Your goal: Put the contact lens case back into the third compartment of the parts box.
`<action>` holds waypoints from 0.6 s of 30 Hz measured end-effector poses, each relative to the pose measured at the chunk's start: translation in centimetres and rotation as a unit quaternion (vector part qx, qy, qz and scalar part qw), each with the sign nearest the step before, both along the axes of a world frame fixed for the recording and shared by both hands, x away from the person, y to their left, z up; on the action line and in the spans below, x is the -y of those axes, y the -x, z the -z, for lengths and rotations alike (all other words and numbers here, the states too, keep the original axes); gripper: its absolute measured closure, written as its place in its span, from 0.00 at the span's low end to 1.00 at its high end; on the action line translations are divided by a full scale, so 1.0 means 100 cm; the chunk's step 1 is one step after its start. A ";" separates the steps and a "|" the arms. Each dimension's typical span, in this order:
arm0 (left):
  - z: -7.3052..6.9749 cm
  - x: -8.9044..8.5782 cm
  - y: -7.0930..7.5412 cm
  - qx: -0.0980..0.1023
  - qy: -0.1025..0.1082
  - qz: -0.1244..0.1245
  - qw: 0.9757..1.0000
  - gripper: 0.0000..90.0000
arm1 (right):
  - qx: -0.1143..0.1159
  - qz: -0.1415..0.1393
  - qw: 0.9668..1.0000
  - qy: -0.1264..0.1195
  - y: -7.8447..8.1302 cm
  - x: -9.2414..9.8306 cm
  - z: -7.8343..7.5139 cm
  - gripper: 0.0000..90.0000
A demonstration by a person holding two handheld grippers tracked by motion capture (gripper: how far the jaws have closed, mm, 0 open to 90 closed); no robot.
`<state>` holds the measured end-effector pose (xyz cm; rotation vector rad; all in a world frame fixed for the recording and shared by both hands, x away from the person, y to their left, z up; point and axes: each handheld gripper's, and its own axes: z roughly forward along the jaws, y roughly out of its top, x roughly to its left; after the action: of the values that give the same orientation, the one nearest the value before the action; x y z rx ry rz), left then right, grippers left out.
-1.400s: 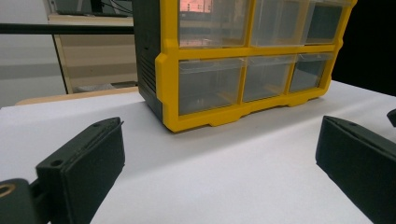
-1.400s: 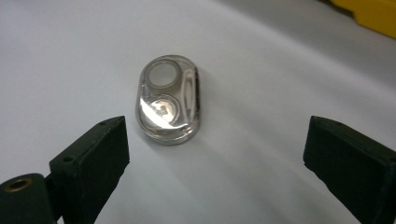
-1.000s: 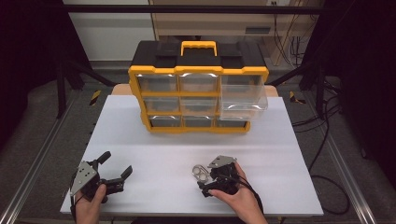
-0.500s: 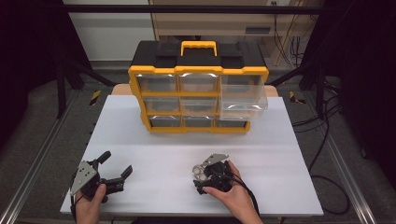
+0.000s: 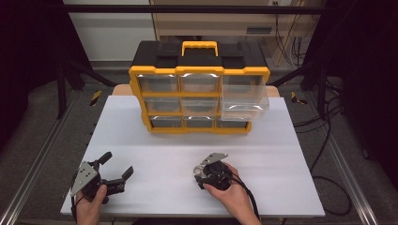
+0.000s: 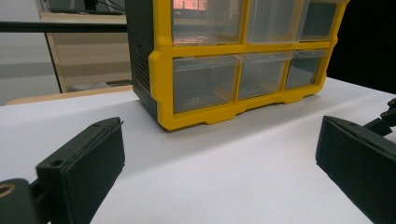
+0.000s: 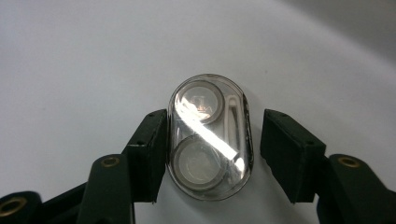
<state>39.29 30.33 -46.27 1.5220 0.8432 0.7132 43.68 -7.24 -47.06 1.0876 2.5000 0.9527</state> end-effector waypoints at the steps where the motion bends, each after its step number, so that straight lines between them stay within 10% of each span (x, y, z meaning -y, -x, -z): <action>1: 0.000 0.000 0.000 0.000 0.000 0.000 1.000 0.01 | -0.002 0.000 1.000 -0.001 0.000 0.000 0.000 0.49; 18: 0.001 0.000 0.000 -0.003 0.004 0.004 1.000 0.01 | 0.015 -0.011 1.000 0.009 0.003 -0.004 0.001 0.55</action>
<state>39.31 30.35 -46.37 1.5199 0.8426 0.6999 43.42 -6.84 -47.19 1.0358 2.4967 0.9426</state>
